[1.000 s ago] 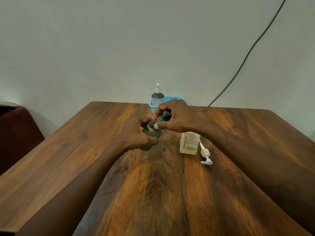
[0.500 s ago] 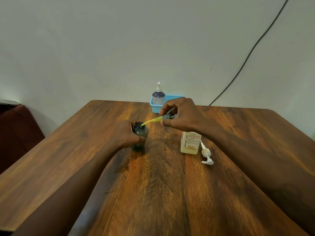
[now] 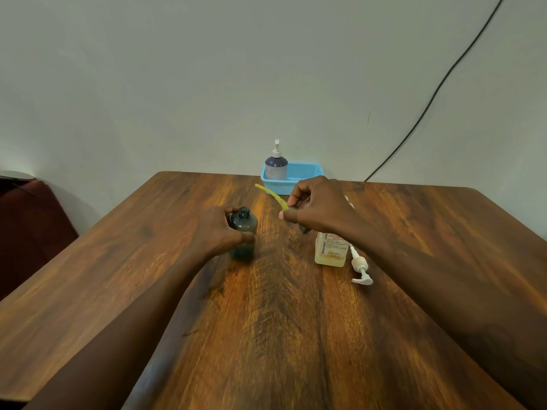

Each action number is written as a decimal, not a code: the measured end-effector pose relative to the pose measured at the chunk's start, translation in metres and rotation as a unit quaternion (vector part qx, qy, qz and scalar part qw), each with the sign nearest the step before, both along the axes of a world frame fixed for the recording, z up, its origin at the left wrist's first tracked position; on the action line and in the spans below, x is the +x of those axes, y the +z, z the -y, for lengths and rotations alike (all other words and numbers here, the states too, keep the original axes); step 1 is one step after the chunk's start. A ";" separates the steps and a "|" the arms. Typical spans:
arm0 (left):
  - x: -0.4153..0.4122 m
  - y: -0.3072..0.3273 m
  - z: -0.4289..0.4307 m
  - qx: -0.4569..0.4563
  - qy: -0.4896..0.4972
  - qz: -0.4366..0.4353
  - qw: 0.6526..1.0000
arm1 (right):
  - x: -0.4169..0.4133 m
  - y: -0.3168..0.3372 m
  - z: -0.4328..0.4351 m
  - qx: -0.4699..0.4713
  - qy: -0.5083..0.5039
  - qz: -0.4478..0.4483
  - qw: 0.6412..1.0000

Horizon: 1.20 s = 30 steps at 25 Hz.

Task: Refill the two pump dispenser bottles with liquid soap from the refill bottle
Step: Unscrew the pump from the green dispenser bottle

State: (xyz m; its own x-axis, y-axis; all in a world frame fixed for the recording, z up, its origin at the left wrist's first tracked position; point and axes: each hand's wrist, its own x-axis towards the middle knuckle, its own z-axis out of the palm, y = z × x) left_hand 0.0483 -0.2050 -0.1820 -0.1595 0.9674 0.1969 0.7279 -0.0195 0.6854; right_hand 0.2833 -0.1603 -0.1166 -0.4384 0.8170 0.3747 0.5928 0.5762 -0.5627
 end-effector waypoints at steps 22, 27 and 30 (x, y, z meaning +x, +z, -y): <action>0.033 -0.002 0.003 0.004 -0.059 0.017 0.998 | -0.014 -0.090 -0.003 -0.069 -0.028 0.174 0.982; 0.038 0.004 0.001 0.007 -0.067 0.012 0.998 | -0.007 -0.080 0.005 -0.049 -0.052 0.126 0.989; 0.044 0.013 0.000 0.023 -0.070 0.014 0.997 | 0.007 -0.059 0.014 0.061 -0.063 0.045 0.995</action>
State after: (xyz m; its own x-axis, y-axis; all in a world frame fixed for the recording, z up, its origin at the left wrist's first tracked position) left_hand 0.0922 -0.2047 -0.1693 -0.0296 0.9706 0.2389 0.6962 -0.1516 0.7017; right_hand 0.2902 -0.1739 -0.1760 -0.3714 0.8191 0.4371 0.7103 0.5539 -0.4344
